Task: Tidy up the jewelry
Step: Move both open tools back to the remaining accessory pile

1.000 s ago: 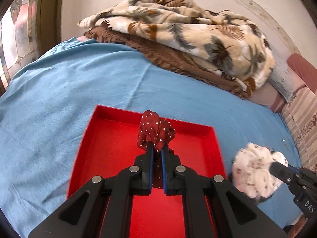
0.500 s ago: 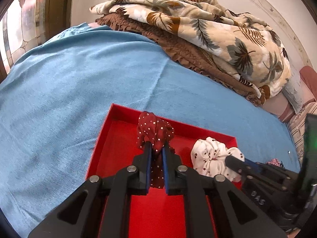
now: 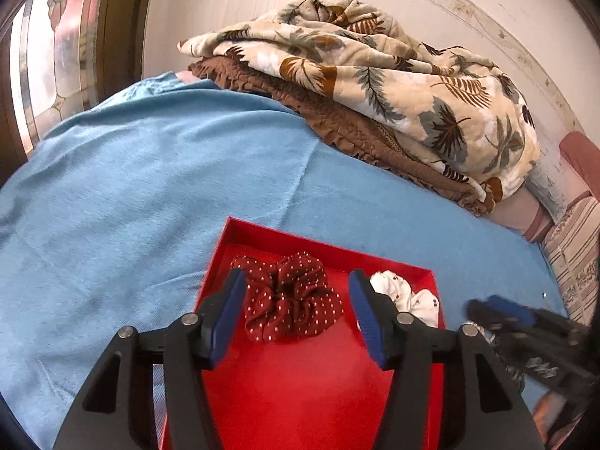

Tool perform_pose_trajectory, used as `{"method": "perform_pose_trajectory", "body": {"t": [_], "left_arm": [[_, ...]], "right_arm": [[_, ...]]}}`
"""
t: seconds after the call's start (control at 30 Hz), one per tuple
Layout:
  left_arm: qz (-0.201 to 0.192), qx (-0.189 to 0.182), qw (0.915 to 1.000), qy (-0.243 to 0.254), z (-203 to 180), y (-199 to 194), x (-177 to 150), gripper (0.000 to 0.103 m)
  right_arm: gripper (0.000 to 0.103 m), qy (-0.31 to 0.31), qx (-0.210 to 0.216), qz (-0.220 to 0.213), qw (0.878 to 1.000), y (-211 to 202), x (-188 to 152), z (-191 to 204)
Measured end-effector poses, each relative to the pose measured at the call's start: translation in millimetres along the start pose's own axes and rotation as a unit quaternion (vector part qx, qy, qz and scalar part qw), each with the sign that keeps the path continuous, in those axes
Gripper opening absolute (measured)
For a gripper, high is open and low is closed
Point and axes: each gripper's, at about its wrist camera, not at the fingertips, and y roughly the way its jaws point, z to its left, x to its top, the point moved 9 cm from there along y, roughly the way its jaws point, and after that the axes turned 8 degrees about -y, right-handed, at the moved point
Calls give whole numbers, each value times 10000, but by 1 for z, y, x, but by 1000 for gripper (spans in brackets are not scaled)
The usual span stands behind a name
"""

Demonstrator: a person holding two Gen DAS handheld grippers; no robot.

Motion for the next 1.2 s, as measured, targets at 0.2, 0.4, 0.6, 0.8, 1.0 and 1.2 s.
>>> {"method": "perform_pose_trajectory", "body": {"t": [0.2,0.4,0.6,0.8,1.0,1.2], "left_arm": [[-175,-98,9996,176,-13,-27,-18,56],[-278,-462,9975,456,-54,-62,-51,56],[-8,-758,9915,1056,-117,-79,-98,56],[469,-866,9828,1564,-181,-60,-146,56],[865,-807,9782,1709,-217,-25,-172,56],[1193,-732,9757,1688,-235,14,-182,56]], "right_arm": [[51,358,-201,-184,9990,-58,-47,-67],[56,775,-775,-186,9938,-100,-106,-154],[57,1457,-865,-49,9855,-107,-159,-226],[57,1692,-638,-186,9833,-93,-169,-242],[56,1700,-432,-373,9838,-73,-157,-247],[57,1924,-161,-552,9796,-56,-141,-262]]}}
